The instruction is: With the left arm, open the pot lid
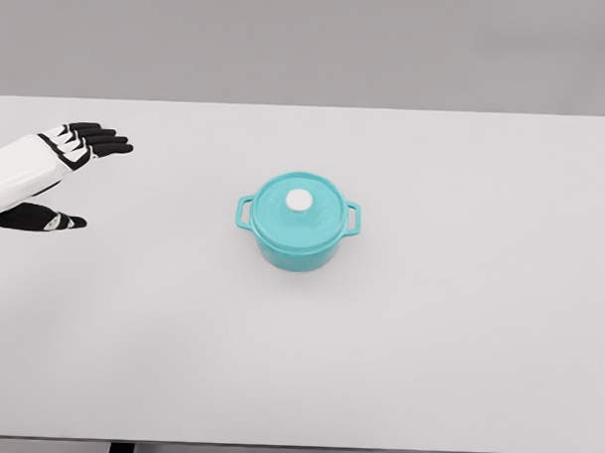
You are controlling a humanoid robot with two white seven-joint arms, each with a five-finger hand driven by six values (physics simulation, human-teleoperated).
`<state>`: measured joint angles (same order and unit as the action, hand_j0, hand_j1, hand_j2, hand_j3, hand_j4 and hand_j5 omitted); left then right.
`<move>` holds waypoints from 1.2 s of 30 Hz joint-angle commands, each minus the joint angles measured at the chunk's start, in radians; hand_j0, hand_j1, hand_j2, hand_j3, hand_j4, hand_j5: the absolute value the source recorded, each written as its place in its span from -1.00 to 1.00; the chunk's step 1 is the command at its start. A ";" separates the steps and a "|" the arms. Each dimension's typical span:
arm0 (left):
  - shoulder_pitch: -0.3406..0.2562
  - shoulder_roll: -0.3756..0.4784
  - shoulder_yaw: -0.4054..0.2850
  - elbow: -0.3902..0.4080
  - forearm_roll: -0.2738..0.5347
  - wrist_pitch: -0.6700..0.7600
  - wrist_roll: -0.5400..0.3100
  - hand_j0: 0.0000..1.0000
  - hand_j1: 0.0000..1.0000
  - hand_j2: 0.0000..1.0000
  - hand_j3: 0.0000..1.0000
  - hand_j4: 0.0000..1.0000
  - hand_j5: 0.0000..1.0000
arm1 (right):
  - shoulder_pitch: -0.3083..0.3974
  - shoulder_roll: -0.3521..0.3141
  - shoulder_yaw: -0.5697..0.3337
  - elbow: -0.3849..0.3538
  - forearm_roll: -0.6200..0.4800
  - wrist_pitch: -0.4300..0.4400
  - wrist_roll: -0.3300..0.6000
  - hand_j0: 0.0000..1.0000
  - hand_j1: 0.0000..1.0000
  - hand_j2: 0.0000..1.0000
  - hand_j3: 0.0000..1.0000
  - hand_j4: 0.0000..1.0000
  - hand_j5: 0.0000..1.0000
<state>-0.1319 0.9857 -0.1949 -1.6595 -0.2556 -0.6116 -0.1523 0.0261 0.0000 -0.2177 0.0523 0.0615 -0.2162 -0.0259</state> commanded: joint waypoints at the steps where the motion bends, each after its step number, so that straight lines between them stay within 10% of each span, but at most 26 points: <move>1: 0.000 0.001 0.000 0.000 0.009 0.001 0.000 1.00 1.00 1.00 1.00 1.00 1.00 | 0.000 0.000 -0.008 -0.002 -0.002 0.000 -0.006 1.00 1.00 1.00 1.00 1.00 1.00; 13: -0.047 -0.091 -0.012 0.000 0.068 0.001 -0.302 1.00 1.00 1.00 1.00 1.00 1.00 | 0.000 0.000 0.001 0.000 0.000 0.000 -0.003 1.00 1.00 1.00 1.00 1.00 1.00; 20: -0.566 -0.030 -0.584 0.012 0.041 0.001 -0.302 1.00 1.00 1.00 1.00 1.00 1.00 | 0.000 0.000 0.001 0.000 0.000 0.000 -0.003 1.00 1.00 1.00 1.00 1.00 1.00; 28: -0.902 -0.225 -0.814 0.007 -0.057 0.001 -0.306 1.00 1.00 1.00 1.00 1.00 1.00 | 0.000 0.000 0.001 0.000 0.000 0.000 -0.003 1.00 1.00 1.00 1.00 1.00 1.00; 36: -0.976 -0.349 -0.880 0.118 -0.073 0.001 -0.306 1.00 1.00 1.00 1.00 1.00 1.00 | 0.000 0.000 0.001 0.000 0.000 0.000 -0.003 1.00 1.00 1.00 1.00 1.00 1.00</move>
<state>-1.1075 0.6663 -1.0625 -1.5761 -0.3300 -0.6129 -0.4591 0.0261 0.0000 -0.2161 0.0523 0.0617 -0.2162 -0.0292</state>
